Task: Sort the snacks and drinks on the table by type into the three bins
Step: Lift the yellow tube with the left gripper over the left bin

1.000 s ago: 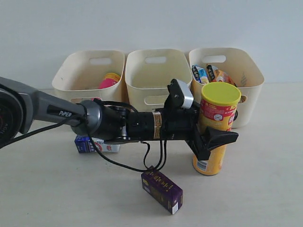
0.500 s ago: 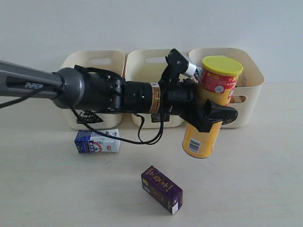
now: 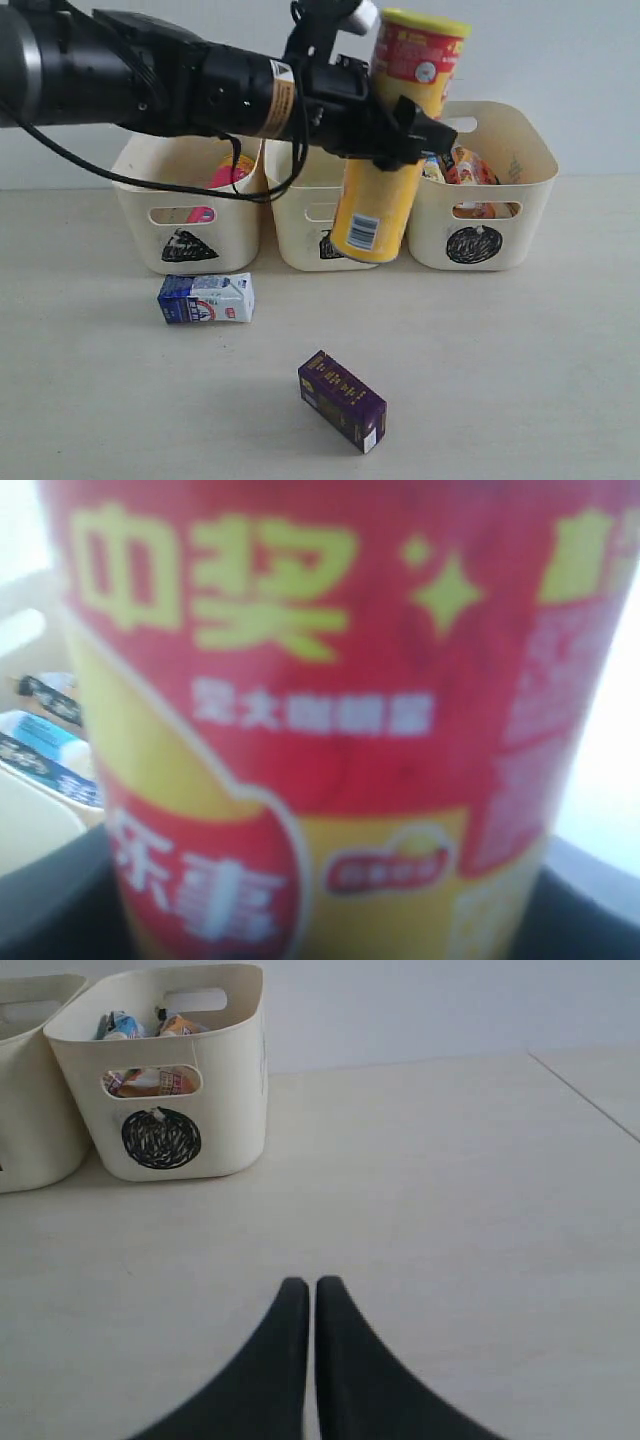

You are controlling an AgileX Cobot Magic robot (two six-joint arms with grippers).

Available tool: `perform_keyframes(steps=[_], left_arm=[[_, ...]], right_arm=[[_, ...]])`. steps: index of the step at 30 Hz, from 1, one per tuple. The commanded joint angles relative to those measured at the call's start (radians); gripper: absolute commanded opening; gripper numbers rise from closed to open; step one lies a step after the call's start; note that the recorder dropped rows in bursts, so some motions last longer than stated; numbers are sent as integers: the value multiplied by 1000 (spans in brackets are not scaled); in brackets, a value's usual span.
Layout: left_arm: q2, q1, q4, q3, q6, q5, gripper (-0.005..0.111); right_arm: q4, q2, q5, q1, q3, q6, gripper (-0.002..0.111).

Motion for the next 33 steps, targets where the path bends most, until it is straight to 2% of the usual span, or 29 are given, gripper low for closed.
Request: perform_keyframes(steps=[1,2,7,11,13,14,16,17,19,21,23,26,33], left_arm=[[-52,56,11,1,-54,15,4],[-56,69,11,1,-49,22,4],[-68,133,11,1,40,243,4],[-70,149,11,1,289,642,4],[-70,149,11,-3,361,791,4],[-70,149,11,-5,364,821,4],[-71,151,-118,-29,453,865,4],[-71,158,-300,-60,636,865,4],[-67,171,-503,-104,836,893,4],[-42,188,-829,-201,1186,1010,4],[-21,200,-979,-259,1337,1090,4],[2,223,-1116,-324,1421,1159,4],[50,257,-1322,-394,1456,1166,4]], right_arm=[[-1,-5,-8,2,4,3,0],[-1,-5,-8,2,4,3,0],[-1,-5,-6,2,4,3,0],[-1,-5,-6,2,4,3,0],[-1,-5,-6,2,4,3,0],[-1,-5,-6,2,4,3,0],[-1,-5,-6,2,4,3,0],[-1,-5,-6,2,4,3,0],[-1,-5,-6,2,4,3,0],[-1,-5,-6,2,4,3,0],[-1,-5,-6,2,4,3,0],[-1,-5,-6,2,4,3,0],[-1,-5,-6,2,4,3,0]])
